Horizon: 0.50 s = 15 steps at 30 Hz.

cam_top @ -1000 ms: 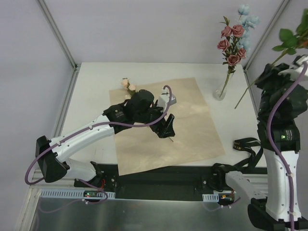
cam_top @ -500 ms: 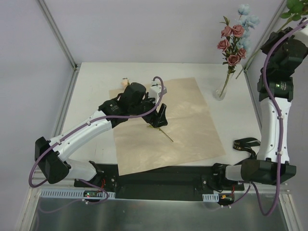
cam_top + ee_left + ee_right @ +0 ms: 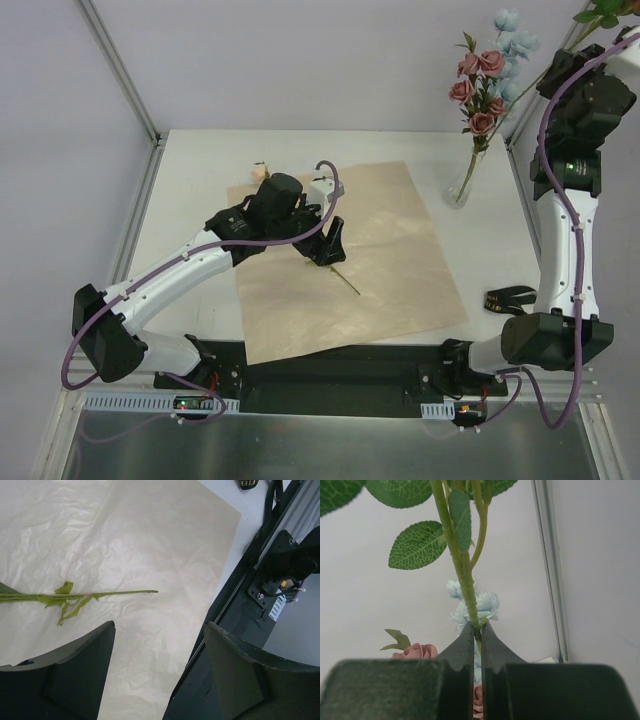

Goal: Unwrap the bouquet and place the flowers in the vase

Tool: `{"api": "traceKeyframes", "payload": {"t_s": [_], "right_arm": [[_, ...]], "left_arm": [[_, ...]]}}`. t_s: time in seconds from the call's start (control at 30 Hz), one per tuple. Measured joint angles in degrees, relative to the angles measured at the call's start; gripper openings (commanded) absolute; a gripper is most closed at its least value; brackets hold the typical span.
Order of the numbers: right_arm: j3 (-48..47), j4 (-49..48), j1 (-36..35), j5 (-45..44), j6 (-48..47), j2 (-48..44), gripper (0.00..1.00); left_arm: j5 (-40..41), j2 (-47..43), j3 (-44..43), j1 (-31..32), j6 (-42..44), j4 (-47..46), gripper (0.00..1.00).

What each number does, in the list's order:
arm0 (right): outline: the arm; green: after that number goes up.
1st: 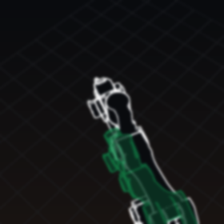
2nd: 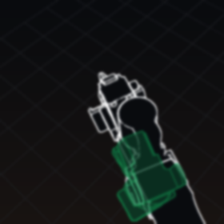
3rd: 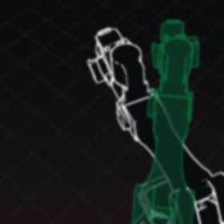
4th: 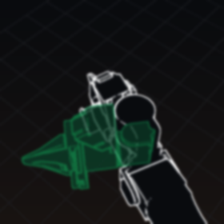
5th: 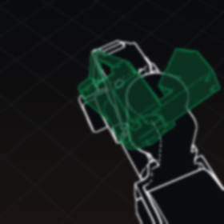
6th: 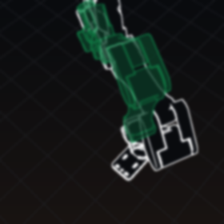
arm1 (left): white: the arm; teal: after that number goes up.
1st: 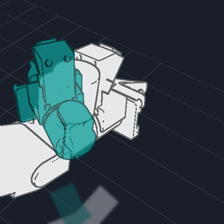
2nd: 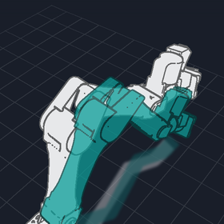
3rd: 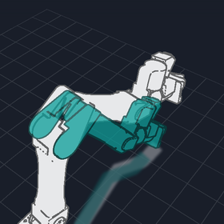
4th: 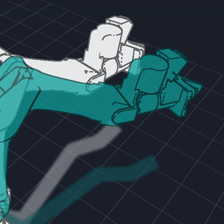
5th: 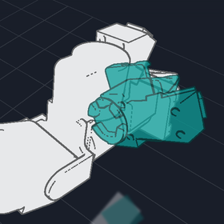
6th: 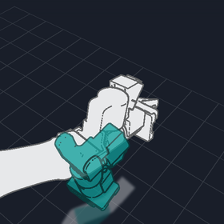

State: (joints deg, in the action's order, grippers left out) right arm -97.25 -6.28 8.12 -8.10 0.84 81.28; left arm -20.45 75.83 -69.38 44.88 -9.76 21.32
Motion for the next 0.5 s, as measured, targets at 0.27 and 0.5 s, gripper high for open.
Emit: {"api": "traceKeyframes", "payload": {"t_s": [0.27, 0.5], "right_arm": [[2.29, -3.04, 0.00, 0.61, -0.02, 0.00, 0.00], [6.23, -4.83, 0.00, 1.07, -0.68, 0.00, 0.00]], "left_arm": [[-0.04, 0.00, 0.00, -0.37, 0.00, -0.02, 0.70], [-0.04, 0.00, 0.02, -0.37, -0.02, -0.04, 0.70]]}}
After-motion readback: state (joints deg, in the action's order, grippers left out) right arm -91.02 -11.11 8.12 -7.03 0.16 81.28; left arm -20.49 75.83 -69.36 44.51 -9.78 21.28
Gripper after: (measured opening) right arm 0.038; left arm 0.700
